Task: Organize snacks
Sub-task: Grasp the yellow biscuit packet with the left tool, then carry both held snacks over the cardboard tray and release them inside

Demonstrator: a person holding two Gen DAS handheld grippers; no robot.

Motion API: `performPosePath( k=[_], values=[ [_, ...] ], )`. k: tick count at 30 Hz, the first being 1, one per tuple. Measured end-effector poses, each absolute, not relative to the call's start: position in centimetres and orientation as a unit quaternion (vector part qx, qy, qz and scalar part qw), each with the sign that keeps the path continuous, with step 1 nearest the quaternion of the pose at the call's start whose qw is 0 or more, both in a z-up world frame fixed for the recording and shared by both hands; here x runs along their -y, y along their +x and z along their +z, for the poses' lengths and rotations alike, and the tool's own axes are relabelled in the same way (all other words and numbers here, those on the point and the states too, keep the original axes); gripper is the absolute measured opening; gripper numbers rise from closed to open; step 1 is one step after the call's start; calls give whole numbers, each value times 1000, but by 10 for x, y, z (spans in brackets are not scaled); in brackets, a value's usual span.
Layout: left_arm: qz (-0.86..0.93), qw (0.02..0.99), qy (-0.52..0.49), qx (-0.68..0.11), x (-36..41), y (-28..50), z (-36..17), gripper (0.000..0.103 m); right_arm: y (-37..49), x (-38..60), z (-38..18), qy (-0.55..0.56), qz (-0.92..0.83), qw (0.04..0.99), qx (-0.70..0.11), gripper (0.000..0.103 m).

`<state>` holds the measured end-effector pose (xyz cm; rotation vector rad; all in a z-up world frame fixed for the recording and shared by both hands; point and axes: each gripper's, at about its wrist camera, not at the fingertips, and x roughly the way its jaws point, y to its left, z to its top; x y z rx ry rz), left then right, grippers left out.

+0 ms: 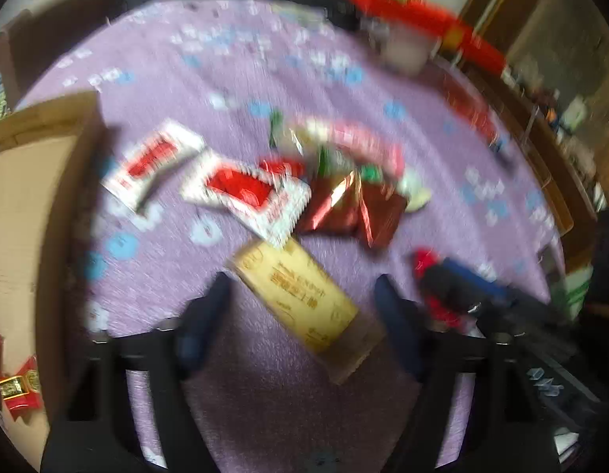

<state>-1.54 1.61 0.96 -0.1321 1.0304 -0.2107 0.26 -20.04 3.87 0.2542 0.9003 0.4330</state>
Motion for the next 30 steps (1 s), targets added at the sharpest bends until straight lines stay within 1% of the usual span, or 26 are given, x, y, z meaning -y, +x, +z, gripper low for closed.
performPosePath(
  k=[5,6,7,8,9,10,11,14,18,24,30],
  values=[
    [-78,872,11,-482,0,-18,6,79,3,200,39,123,199,872,-429,23],
    [-78,875,26,-476,2,-19,5,69,3,201,39,123,197,873,-428,23],
    [-82,881,48,-464,4,-22,6,62,4,201,39,123,196,874,-428,23],
    [-98,883,48,-457,5,-24,6,47,4,202,38,123,194,874,-428,23],
    [-103,883,46,-455,4,-25,6,38,4,202,38,123,192,875,-428,23],
    [-107,882,43,-456,1,-26,8,34,4,202,38,122,191,875,-427,23],
    [-117,879,32,-460,-5,-26,10,33,3,202,38,122,190,876,-427,23],
    [-122,877,13,-464,-12,-27,8,33,3,201,38,120,190,877,-425,23],
    [-131,875,-37,-464,-32,-33,12,33,0,198,40,117,198,879,-418,22],
    [-129,883,-104,-438,-73,-50,35,33,-4,193,42,106,200,885,-407,22],
    [-105,897,-141,-405,-125,-64,55,33,-11,181,51,103,209,884,-405,22]
  ],
)
